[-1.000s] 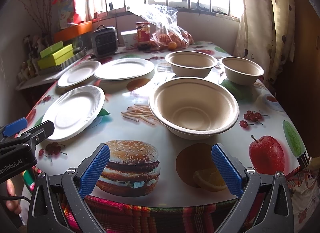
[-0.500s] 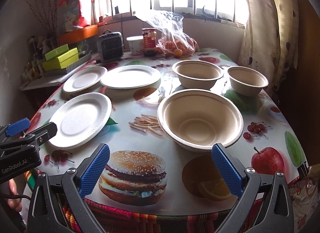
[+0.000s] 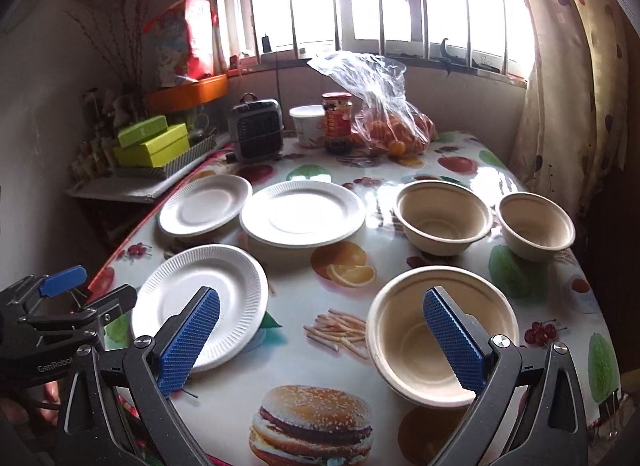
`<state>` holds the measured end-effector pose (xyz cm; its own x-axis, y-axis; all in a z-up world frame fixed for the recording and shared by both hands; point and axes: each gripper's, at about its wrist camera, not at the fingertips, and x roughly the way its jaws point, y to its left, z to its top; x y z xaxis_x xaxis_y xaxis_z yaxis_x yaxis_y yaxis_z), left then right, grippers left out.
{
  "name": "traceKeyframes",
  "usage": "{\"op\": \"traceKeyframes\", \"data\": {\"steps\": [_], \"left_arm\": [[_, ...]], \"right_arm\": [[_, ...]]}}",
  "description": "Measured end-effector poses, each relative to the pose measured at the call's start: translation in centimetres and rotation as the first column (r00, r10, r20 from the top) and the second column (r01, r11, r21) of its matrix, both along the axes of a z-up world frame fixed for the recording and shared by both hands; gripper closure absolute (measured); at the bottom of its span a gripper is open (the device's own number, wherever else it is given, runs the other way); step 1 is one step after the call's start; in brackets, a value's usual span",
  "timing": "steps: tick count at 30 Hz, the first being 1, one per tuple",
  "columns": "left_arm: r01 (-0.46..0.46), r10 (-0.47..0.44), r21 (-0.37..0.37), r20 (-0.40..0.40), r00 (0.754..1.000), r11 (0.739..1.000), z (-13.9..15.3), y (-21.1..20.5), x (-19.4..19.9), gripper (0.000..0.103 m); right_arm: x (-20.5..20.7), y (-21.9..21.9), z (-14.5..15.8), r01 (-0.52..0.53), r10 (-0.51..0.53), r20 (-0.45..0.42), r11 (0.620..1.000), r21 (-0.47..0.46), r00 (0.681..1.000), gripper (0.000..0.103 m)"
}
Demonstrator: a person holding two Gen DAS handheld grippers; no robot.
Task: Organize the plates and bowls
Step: 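Reach the left gripper to a white plate rim while the right gripper grasps another plate rim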
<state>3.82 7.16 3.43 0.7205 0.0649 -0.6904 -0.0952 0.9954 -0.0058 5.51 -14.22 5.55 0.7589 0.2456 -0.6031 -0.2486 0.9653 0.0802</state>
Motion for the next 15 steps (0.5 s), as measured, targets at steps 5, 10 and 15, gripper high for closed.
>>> {"op": "traceKeyframes", "data": {"steps": [5,10,15], "left_arm": [[-0.039,0.039,-0.026,0.005,0.999,0.999,1.0,3.0,1.5,0.012],[-0.072,0.072,-0.018,0.005,0.997,0.997,1.8,5.7,3.5,0.012],[-0.108,0.107,-0.05,-0.028,0.994,0.993,1.5,8.3,5.7,0.012]], "right_arm": [[2.7,1.7,1.5,-0.055,0.055,0.005,0.998,-0.011,0.998,0.0],[5.5,3.6,2.3,-0.118,0.117,-0.01,0.993,-0.025,0.993,0.0],[8.7,5.9,2.6,-0.192,0.191,-0.037,0.981,-0.032,0.981,0.0]]}}
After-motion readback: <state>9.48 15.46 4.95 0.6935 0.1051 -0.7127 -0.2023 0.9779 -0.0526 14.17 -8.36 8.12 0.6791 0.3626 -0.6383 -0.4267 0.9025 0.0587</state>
